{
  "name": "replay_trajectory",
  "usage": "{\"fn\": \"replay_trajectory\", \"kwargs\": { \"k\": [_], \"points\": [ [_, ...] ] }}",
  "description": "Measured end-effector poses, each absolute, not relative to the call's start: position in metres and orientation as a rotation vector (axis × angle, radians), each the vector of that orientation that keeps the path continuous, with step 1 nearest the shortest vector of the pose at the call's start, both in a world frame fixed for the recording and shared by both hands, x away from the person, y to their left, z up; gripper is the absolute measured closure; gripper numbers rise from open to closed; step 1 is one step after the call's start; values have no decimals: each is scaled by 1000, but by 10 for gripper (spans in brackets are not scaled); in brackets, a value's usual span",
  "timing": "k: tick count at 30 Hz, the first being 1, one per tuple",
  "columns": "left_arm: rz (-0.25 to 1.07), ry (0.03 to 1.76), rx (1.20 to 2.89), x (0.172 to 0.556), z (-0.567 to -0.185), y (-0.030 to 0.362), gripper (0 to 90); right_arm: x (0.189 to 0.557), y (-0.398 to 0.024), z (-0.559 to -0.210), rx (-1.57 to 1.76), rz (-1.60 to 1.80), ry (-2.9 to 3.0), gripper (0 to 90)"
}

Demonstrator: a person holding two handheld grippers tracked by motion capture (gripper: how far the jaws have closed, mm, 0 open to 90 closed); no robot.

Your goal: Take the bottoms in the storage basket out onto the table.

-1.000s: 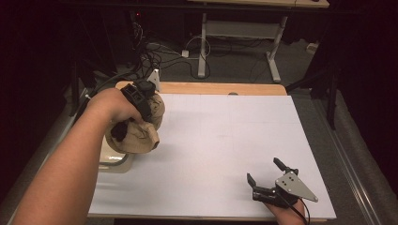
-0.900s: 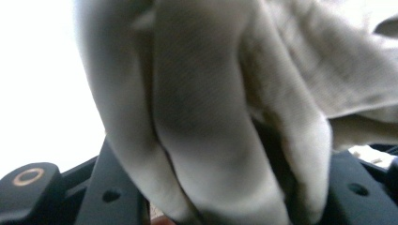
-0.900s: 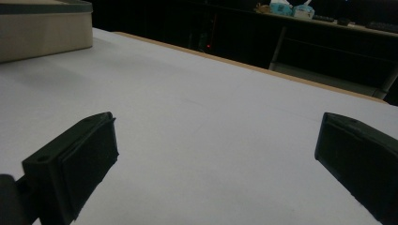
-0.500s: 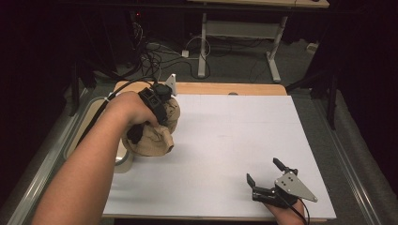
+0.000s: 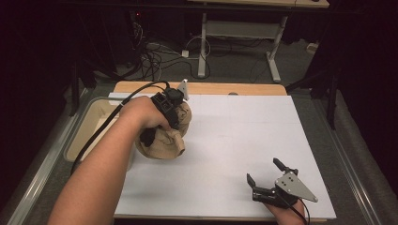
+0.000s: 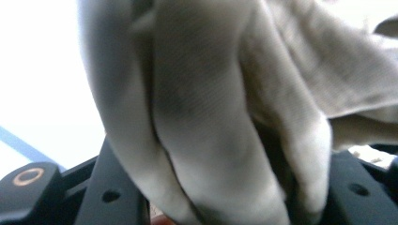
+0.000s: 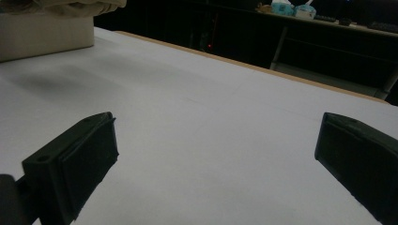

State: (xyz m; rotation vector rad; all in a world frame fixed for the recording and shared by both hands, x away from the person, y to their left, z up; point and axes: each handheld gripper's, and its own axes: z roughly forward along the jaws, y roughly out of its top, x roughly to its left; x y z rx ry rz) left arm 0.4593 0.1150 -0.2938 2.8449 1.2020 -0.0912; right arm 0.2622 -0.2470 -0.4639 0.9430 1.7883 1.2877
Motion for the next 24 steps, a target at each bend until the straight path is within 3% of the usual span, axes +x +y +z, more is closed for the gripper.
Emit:
{"fn": "replay_trajectory", "kwargs": {
  "k": [24],
  "points": [
    [-120,1071,2850,462,-326,74,531,262,-248,-464,941,1288,1790,5]
  ]
}}
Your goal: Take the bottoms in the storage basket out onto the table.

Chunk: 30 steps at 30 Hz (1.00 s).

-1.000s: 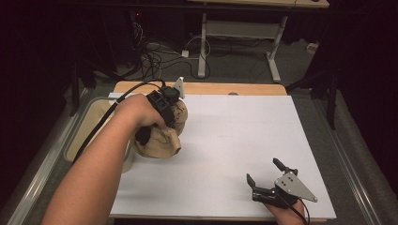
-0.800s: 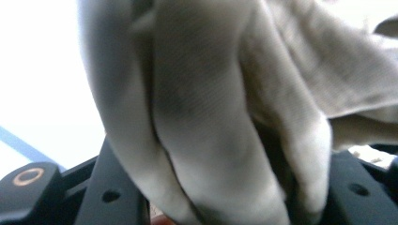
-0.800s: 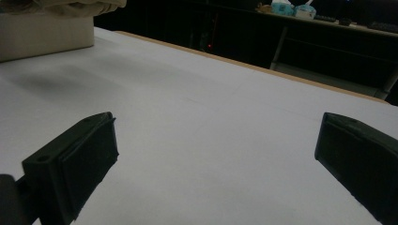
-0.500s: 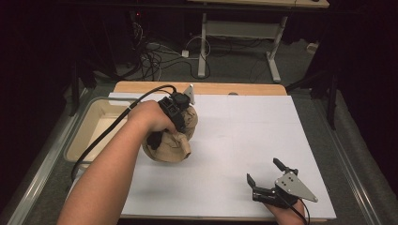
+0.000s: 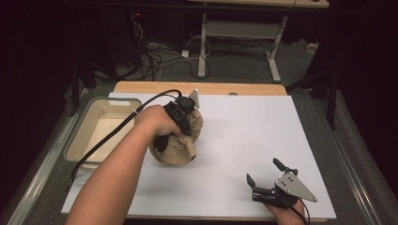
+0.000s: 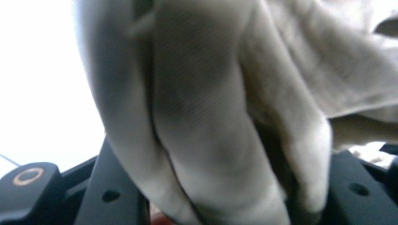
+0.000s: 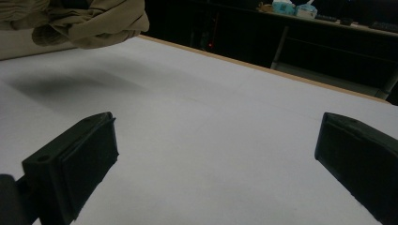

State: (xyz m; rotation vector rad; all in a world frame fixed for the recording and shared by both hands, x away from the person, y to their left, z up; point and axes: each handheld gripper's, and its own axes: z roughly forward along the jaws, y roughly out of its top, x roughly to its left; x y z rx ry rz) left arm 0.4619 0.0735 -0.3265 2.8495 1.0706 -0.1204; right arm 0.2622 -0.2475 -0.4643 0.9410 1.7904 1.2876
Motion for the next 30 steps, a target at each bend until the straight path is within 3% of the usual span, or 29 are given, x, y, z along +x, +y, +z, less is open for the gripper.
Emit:
{"fn": "replay_trajectory", "kwargs": {
  "k": [16,30],
  "points": [
    [-98,1021,2809,462,-341,64,530,262,-247,-465,943,1282,1790,5],
    [-44,987,2600,460,-353,76,530,262,-247,-465,937,1284,1792,5]
  ]
}}
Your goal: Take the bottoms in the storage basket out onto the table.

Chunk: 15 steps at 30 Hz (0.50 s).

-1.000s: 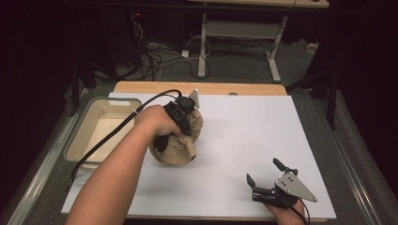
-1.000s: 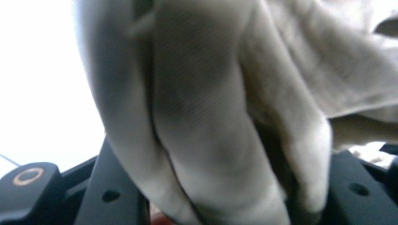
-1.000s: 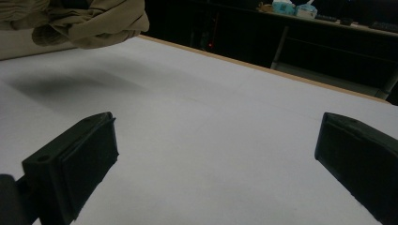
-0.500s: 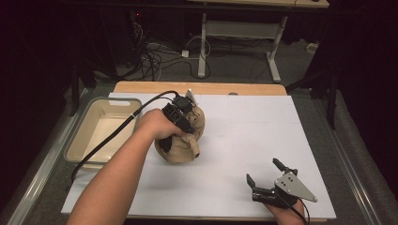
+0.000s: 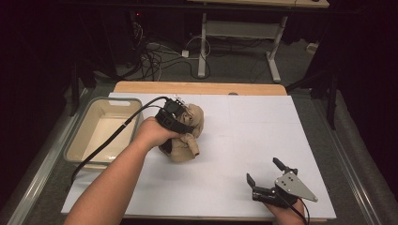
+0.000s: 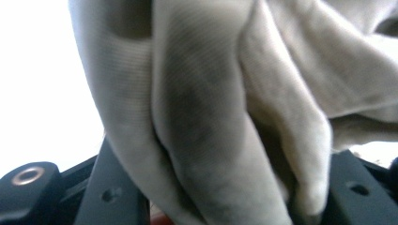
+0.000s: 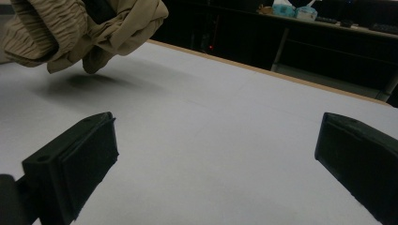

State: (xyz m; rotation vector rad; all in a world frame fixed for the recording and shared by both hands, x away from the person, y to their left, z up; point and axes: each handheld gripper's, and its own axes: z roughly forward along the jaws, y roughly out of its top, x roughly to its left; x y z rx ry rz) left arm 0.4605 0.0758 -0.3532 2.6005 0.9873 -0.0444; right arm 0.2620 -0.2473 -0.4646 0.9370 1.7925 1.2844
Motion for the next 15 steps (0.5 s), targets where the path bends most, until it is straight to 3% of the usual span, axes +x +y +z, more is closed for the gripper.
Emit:
{"fn": "replay_trajectory", "kwargs": {
  "k": [15],
  "points": [
    [76,968,2328,454,-378,103,529,263,-247,-464,935,1295,1788,5]
  ]
}}
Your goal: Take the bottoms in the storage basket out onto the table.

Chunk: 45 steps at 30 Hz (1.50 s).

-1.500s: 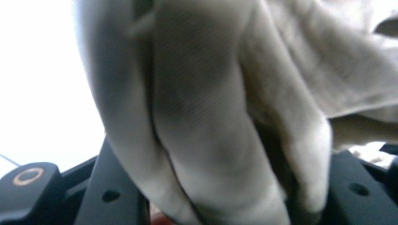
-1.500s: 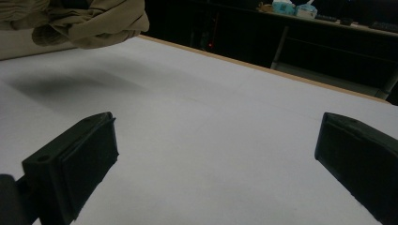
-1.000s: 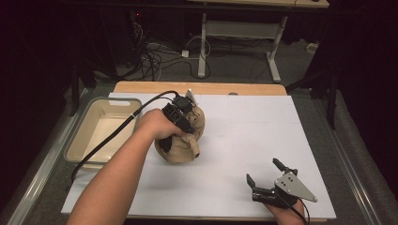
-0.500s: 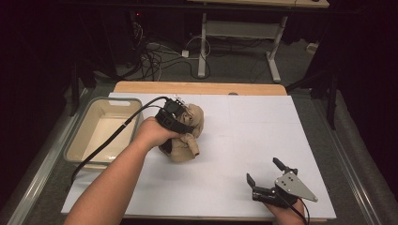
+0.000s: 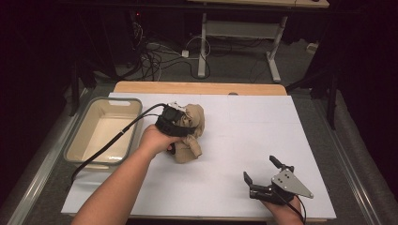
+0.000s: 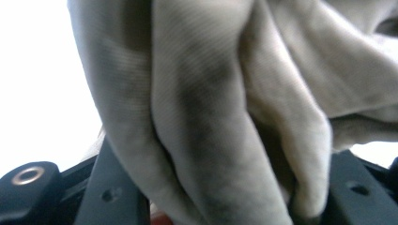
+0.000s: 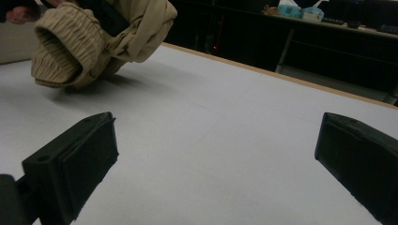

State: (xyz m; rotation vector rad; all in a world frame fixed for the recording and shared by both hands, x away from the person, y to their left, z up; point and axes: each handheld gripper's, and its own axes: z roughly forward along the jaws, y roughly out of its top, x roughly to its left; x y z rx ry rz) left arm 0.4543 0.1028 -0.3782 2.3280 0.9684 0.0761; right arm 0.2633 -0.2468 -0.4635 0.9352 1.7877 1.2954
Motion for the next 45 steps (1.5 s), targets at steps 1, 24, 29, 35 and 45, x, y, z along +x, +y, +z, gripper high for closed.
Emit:
{"fn": "replay_trajectory", "kwargs": {
  "k": [1,24,29,35,45],
  "points": [
    [83,965,2318,454,-380,104,529,264,-247,-463,935,1294,1788,5],
    [143,942,2109,454,-431,91,343,270,-242,-466,912,1292,1805,5],
    [134,952,2084,457,-444,85,302,270,-243,-466,922,1289,1800,5],
    [179,938,2103,456,-457,74,238,269,-241,-467,913,1289,1810,5],
    [189,948,2108,459,-465,69,154,269,-240,-468,909,1282,1818,5]
  ]
}}
